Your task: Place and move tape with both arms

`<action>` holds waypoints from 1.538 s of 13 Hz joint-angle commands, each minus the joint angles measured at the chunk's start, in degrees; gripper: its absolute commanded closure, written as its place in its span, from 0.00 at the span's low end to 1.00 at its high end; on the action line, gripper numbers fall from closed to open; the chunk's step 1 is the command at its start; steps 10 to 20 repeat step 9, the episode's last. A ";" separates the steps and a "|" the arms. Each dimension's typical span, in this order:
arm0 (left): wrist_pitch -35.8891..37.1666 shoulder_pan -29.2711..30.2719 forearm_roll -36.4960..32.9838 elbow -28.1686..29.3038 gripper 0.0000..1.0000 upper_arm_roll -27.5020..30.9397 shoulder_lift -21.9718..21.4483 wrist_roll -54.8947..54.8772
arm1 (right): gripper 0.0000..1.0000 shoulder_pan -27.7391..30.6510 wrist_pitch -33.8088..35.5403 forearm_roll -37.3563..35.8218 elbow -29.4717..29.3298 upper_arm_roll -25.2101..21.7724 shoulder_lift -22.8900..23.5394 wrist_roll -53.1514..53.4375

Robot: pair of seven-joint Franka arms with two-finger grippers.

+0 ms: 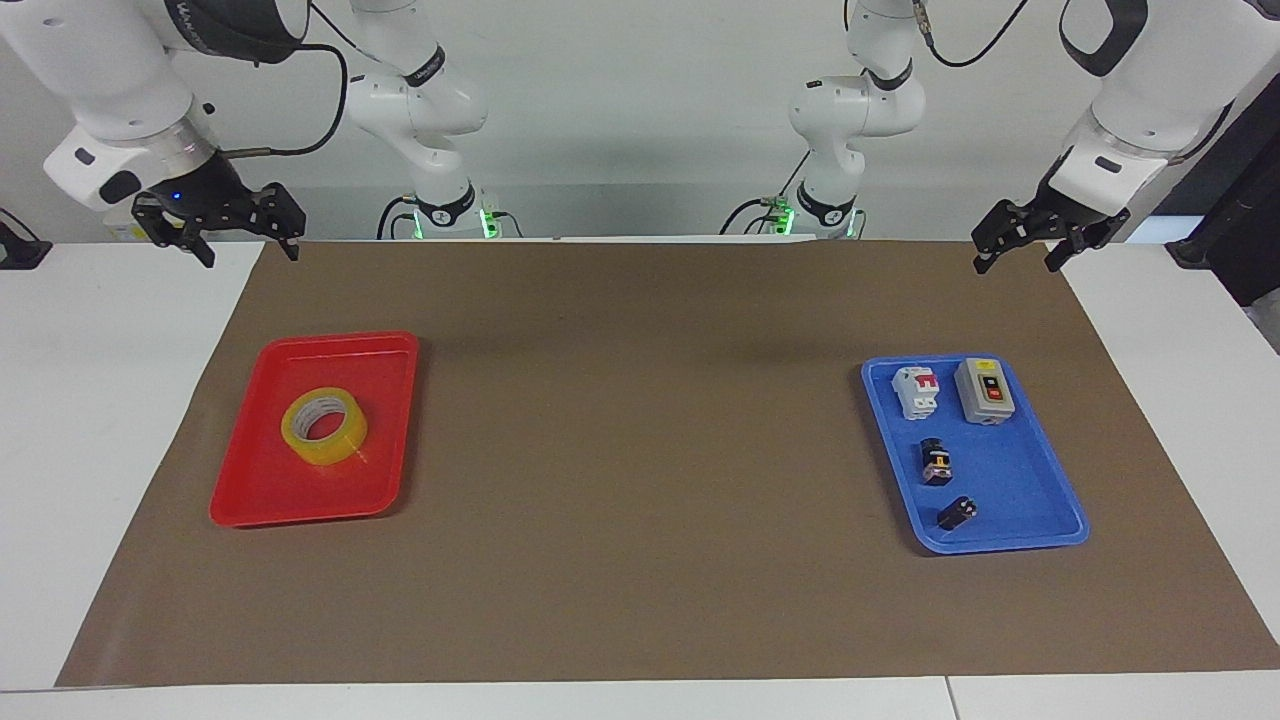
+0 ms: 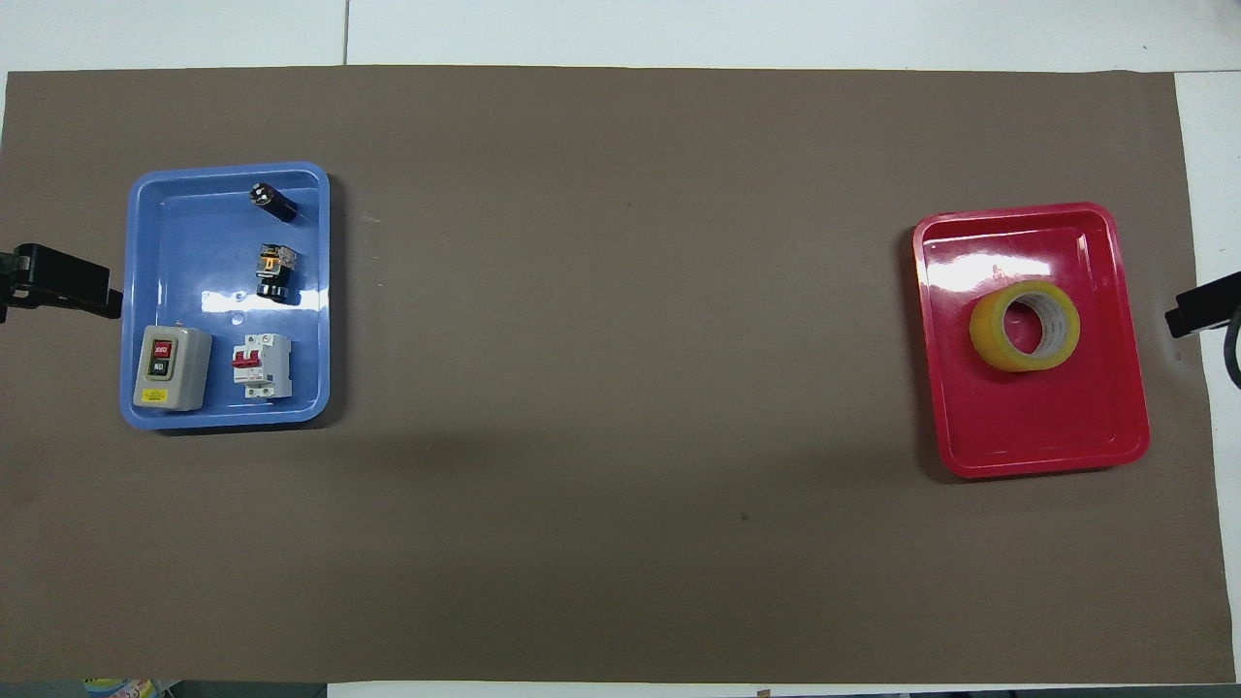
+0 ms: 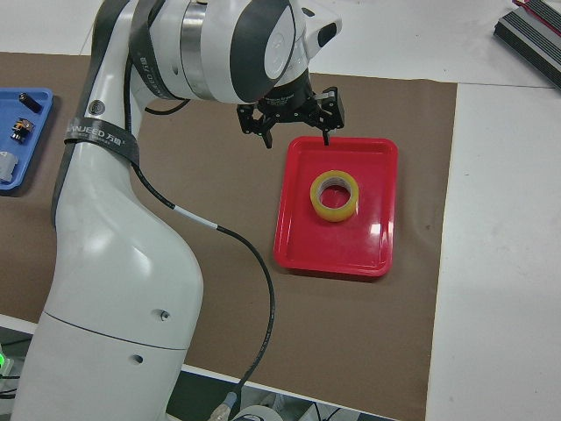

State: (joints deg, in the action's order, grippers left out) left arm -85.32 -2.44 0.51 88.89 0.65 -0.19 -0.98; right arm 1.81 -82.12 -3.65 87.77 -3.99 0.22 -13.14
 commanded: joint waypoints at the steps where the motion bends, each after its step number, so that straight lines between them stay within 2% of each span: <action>1: -0.46 0.24 0.72 1.64 0.00 0.05 -1.39 -0.16 | 0.00 0.74 -1.46 0.49 -0.40 0.30 0.22 0.22; 20: -0.46 0.33 0.72 1.64 0.00 0.05 -1.39 -0.07 | 0.00 0.83 -1.55 0.93 -0.31 0.12 0.22 0.22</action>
